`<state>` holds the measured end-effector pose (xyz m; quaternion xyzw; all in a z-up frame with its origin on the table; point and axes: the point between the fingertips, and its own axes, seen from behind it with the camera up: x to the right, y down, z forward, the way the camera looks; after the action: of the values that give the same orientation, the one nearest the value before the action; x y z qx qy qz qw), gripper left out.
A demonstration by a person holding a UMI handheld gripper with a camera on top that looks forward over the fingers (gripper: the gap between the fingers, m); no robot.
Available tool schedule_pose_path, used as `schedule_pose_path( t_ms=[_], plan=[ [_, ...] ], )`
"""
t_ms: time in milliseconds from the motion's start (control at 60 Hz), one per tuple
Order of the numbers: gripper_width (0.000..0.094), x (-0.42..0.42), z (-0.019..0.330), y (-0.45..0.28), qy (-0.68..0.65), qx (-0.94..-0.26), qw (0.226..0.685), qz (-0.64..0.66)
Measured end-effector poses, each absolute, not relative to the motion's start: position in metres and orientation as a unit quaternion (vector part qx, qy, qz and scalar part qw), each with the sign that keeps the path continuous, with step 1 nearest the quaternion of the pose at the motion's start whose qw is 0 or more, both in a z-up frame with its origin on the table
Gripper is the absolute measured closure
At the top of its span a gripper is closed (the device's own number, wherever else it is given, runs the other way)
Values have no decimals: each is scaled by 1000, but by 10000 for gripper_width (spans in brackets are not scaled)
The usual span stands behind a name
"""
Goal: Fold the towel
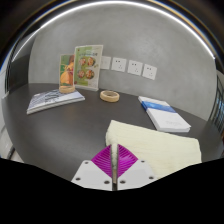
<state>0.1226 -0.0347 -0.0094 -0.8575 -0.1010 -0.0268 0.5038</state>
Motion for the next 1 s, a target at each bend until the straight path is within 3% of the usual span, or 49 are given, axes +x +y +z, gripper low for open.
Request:
schedule_pose_path(
  t_ms=[183, 350, 467, 567, 783, 917, 933, 1000],
  plan=[
    [928, 122, 0, -38, -106, -853, 512, -3],
    [929, 176, 80, -36, -57, -819, 571, 7],
    [928, 249, 106, -46, 0, -811, 585, -8],
    [926, 320, 94, -50, 39, -818, 572, -39],
    [915, 405, 18, -63, 90, -856, 503, -82],
    [900, 404, 17, -65, 85, -857, 499, -92],
    [880, 404, 20, -68, 85, -858, 498, -93],
    [621, 400, 27, -72, 83, -858, 498, -100]
  ],
)
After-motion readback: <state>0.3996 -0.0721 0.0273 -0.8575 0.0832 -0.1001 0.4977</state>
